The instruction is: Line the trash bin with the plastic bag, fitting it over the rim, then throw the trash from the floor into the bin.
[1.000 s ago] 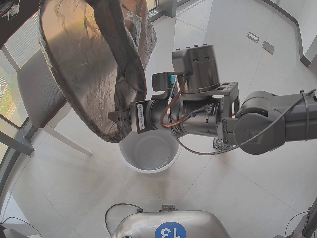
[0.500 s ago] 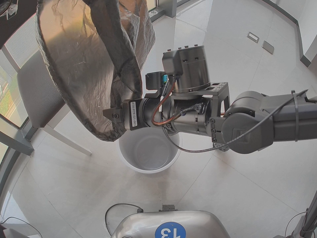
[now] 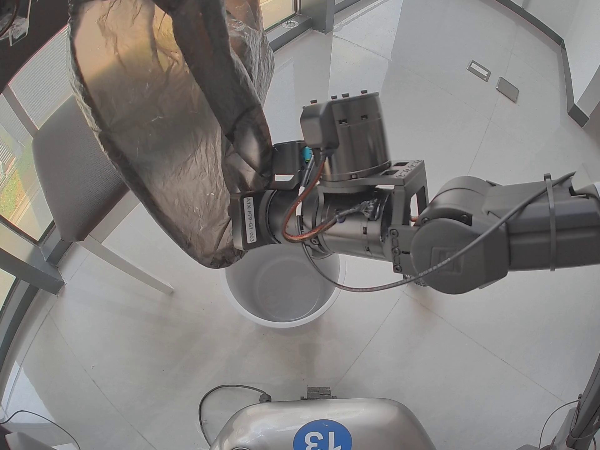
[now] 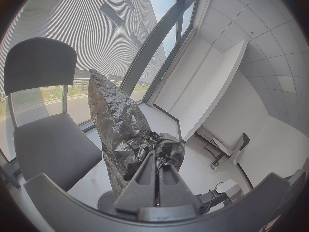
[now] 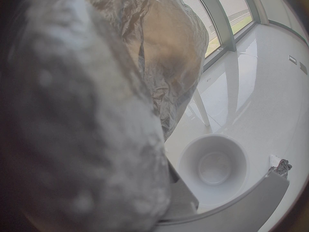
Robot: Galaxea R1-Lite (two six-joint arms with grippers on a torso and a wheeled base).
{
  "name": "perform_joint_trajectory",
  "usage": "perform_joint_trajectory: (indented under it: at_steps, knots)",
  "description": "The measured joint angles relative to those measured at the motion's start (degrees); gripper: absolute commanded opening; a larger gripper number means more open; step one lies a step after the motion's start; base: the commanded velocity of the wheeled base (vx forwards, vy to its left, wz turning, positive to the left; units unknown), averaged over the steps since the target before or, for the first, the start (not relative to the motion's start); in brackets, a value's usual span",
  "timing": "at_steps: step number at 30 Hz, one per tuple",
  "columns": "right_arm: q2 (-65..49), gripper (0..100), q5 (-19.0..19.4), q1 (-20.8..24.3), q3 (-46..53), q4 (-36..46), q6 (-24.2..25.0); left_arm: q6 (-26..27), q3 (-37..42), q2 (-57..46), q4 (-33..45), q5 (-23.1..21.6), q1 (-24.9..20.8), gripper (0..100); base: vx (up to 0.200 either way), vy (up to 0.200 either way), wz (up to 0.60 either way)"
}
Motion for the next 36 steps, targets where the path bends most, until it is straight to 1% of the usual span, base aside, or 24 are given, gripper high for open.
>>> perform_joint_trajectory:
  at_steps: [5,10,16,21,24,29,31,36]
  knots:
    - [-0.4,0,-0.3,0.0,0.7,0.6,-0.1,0.0,2.0,-0.3,0.0,-0.1,0.0,0,0.000,0.000,0.00]
    - [-3.0,0,-1.1,-0.4,4.0,3.9,-0.1,0.1,7.0,-0.5,0.8,0.0,0.1,0,0.000,0.000,0.00]
    - [-8.4,0,-1.6,-0.7,13.1,5.3,-0.2,0.4,14.2,-1.3,0.7,0.1,0.4,0,0.000,0.000,0.00]
    - [-12.6,0,-1.6,0.1,21.5,5.7,-0.3,0.8,18.2,-2.4,0.7,0.1,0.5,0,0.000,0.000,0.00]
    - [-14.7,0,-1.5,1.4,25.2,5.9,-0.4,2.7,20.6,-3.1,0.9,0.1,0.5,0,0.000,0.000,0.00]
    - [-16.5,0,-1.3,2.7,27.3,5.8,-0.4,10.0,24.6,-4.3,0.3,0.1,0.5,0,0.000,0.000,0.00]
    - [-16.9,0,-1.2,3.0,27.6,5.7,-0.3,10.9,25.7,-4.7,0.1,0.4,0.5,0,0.000,0.000,0.00]
    - [-17.2,0,-1.1,3.5,27.7,5.5,-0.1,10.7,25.9,-5.0,0.1,0.5,0.6,0,0.000,0.000,0.00]
